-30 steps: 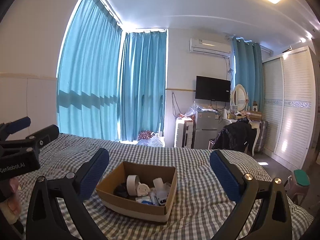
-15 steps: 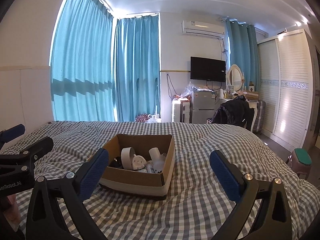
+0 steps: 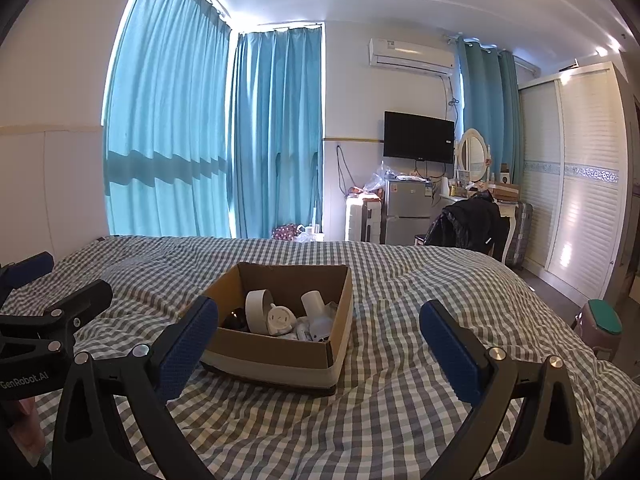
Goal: Organize objects
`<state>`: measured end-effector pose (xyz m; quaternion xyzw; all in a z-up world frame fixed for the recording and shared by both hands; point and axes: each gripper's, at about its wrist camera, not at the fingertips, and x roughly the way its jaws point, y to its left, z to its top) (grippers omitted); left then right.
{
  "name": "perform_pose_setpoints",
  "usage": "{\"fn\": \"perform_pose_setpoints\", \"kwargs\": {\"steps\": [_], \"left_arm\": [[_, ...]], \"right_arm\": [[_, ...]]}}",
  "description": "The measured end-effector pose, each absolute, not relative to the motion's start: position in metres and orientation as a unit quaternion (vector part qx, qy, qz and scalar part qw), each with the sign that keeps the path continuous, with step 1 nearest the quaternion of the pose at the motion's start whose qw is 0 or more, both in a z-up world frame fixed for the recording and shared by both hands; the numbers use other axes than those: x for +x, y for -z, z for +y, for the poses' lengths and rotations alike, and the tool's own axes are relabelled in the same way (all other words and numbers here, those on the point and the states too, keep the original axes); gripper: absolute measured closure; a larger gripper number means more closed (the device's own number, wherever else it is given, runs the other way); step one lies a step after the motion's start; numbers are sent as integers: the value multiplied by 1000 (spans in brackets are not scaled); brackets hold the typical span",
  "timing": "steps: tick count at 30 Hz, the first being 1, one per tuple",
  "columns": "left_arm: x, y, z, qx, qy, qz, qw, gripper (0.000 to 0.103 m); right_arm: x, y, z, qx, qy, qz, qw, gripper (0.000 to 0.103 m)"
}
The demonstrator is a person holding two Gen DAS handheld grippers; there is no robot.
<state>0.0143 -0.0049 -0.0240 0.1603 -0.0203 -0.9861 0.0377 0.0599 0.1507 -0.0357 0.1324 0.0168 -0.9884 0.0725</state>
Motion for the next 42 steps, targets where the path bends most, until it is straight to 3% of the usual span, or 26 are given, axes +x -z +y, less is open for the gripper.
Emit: {"fn": "perform_pose_setpoints", "kwargs": {"steps": [42], "left_arm": [[15, 28, -4, 177, 983, -18, 46, 0]], "right_arm": [[65, 38, 146, 141, 987, 9, 76, 2]]}}
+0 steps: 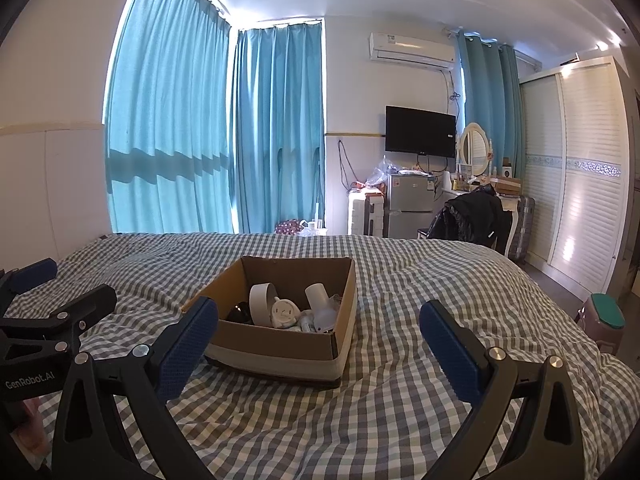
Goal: Organize objects
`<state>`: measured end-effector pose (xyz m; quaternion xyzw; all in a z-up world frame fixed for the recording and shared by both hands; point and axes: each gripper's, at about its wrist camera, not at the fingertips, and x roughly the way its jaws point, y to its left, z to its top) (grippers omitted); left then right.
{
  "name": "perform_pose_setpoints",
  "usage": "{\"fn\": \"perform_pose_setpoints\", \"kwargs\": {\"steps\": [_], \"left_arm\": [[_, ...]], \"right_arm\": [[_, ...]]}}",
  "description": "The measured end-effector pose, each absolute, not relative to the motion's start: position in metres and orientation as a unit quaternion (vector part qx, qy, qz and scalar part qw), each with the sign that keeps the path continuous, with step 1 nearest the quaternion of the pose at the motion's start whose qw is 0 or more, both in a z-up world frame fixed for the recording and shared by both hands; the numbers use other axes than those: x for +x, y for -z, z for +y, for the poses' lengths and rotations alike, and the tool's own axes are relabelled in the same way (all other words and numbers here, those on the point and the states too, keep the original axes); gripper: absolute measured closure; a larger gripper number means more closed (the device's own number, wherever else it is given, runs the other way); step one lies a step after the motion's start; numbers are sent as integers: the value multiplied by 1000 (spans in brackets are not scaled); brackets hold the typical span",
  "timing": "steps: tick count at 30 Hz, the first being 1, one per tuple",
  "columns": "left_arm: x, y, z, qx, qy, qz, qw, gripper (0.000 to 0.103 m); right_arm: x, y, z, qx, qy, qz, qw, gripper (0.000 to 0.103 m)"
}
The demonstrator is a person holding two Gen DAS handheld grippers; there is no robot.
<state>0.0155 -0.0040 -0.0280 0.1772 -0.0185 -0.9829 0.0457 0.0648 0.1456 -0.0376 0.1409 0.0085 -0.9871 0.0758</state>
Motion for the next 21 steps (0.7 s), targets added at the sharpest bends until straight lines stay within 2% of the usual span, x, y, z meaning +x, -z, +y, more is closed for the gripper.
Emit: {"fn": "perform_pose_setpoints", "kwargs": {"steps": [21], "left_arm": [[15, 24, -4, 175, 983, -18, 48, 0]], "right_arm": [[65, 35, 146, 141, 987, 10, 81, 2]]}}
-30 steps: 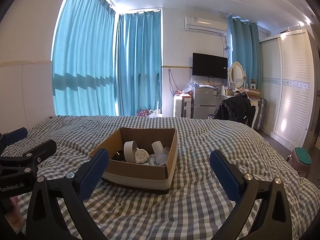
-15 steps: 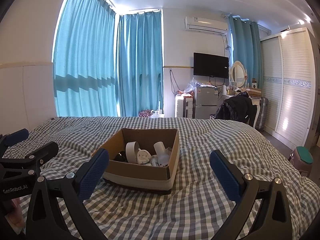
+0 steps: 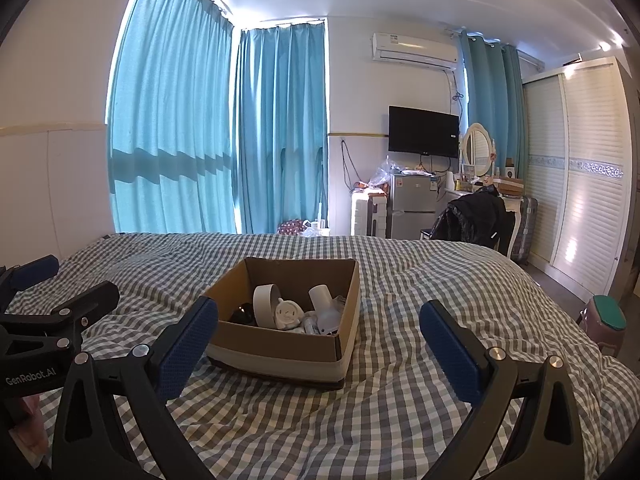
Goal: Organize objects
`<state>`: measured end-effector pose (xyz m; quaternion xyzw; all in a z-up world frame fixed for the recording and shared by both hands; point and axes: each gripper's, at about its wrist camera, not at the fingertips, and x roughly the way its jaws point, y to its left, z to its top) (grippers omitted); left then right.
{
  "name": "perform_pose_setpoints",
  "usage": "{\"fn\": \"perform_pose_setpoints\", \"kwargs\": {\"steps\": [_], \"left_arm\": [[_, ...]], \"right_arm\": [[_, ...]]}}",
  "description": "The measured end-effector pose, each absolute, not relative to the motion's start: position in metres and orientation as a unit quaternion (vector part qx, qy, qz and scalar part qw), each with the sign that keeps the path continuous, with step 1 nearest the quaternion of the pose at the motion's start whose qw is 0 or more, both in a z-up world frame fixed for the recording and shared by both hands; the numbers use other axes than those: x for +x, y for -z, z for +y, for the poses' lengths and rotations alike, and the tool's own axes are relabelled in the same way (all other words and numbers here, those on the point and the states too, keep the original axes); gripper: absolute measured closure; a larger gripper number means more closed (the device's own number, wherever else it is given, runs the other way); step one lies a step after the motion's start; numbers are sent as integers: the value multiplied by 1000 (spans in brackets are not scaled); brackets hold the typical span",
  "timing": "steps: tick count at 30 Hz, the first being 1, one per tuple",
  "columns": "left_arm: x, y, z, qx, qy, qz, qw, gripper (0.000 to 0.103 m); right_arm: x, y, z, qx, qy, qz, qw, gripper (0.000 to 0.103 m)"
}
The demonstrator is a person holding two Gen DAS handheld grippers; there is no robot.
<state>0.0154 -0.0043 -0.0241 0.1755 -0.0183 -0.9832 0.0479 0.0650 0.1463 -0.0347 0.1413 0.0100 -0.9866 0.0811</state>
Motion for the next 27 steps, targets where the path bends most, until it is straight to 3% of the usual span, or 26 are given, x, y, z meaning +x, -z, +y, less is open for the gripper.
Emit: {"fn": "perform_pose_setpoints", "kwargs": {"steps": [27], "left_arm": [[15, 32, -7, 186, 981, -10, 51, 0]], "right_arm": [[64, 45, 140, 151, 985, 16, 85, 2]]}}
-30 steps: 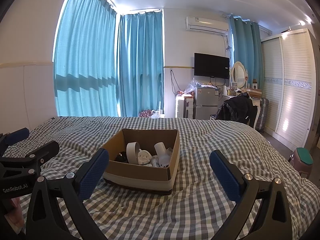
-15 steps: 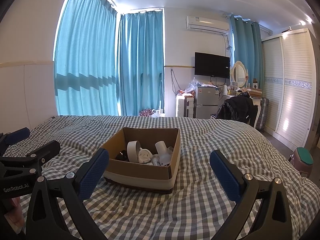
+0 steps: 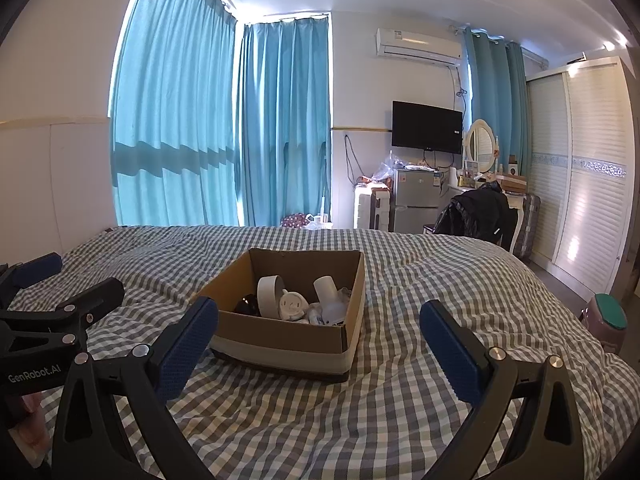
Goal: Organize objects
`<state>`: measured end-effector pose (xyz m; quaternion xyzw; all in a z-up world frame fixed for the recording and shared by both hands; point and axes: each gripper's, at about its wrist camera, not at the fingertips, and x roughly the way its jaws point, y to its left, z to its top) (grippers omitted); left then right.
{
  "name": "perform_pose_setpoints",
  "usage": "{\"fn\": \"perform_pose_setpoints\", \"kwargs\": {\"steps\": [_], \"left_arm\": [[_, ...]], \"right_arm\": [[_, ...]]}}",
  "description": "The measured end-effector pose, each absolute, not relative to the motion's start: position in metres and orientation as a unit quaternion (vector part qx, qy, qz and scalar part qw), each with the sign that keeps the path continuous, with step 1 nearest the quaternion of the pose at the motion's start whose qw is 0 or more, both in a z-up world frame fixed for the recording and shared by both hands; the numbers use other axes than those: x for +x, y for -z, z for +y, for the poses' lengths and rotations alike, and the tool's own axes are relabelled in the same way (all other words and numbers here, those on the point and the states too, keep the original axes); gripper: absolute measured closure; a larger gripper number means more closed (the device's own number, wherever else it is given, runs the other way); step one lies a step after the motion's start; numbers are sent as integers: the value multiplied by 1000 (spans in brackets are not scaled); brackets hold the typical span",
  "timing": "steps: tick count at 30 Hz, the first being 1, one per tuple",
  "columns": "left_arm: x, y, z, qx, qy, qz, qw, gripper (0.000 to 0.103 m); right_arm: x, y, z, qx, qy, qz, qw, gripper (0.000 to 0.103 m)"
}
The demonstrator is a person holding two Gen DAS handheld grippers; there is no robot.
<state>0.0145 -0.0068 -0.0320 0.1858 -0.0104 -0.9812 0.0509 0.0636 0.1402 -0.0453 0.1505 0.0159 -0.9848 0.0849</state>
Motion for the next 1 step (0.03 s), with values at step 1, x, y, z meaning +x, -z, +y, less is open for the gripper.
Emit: {"fn": "perform_pose_setpoints", "kwargs": {"steps": [1], "left_arm": [[15, 32, -7, 185, 981, -7, 52, 0]], "right_arm": [[64, 46, 140, 151, 985, 17, 84, 2]]}}
